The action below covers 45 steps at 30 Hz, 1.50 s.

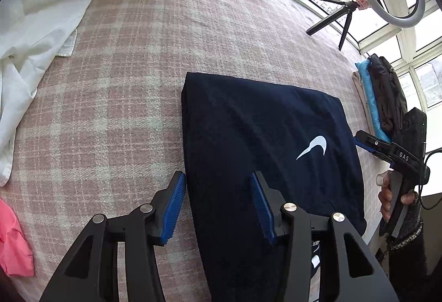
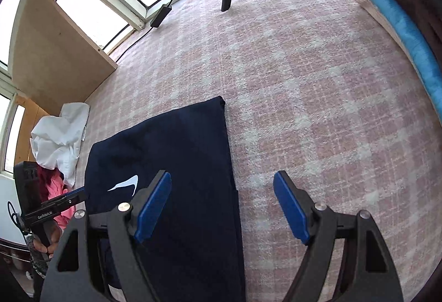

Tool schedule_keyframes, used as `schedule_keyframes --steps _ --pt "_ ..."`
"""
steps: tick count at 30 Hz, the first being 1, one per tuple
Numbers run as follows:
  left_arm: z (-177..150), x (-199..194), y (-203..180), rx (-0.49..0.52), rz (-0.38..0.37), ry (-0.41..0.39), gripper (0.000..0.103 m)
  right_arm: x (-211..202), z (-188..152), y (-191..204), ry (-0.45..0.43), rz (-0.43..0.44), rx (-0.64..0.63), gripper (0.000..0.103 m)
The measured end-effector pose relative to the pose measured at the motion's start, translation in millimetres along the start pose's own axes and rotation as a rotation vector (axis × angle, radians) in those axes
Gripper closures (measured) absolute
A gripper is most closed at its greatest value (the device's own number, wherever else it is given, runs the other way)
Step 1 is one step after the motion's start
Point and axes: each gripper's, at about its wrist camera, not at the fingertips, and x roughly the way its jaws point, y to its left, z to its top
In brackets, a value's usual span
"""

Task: Fold clothes
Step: 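Open both grippers and move them to the sweatshirt's folded end, then grasp the folded sweatshirt end with the left gripper while the right gripper grasps beside it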

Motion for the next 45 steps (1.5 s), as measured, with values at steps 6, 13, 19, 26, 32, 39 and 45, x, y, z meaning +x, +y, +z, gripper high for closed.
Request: schedule_keyframes --steps 6,13,19,26,32,39,45 --pt "-5.5 5.7 -9.0 0.028 0.013 0.003 0.052 20.5 -10.7 32.8 0.006 -0.122 -0.216 0.026" --pt "-10.0 11.8 -26.0 0.088 0.093 -0.004 0.044 32.1 -10.9 48.4 0.003 -0.194 -0.256 0.023" --pt "-20.2 18.7 -47.6 0.180 0.165 -0.031 0.055 36.4 -5.8 61.8 0.026 -0.146 -0.299 0.054" --pt "-24.6 18.1 -47.5 0.185 0.133 -0.040 0.074 41.3 0.2 66.1 0.070 -0.013 -0.228 0.081" --pt "-27.6 14.1 -32.3 0.082 0.031 -0.084 0.086 42.4 -2.0 76.6 0.004 -0.005 -0.166 0.086" --pt "-43.4 -34.1 -45.9 0.099 -0.096 -0.201 0.089 -1.1 -20.0 105.9 -0.133 0.024 -0.159 0.087" --pt "-57.1 -82.8 -78.9 0.212 -0.133 -0.275 0.089 -71.9 -41.7 120.6 -0.256 0.022 -0.194 0.088"
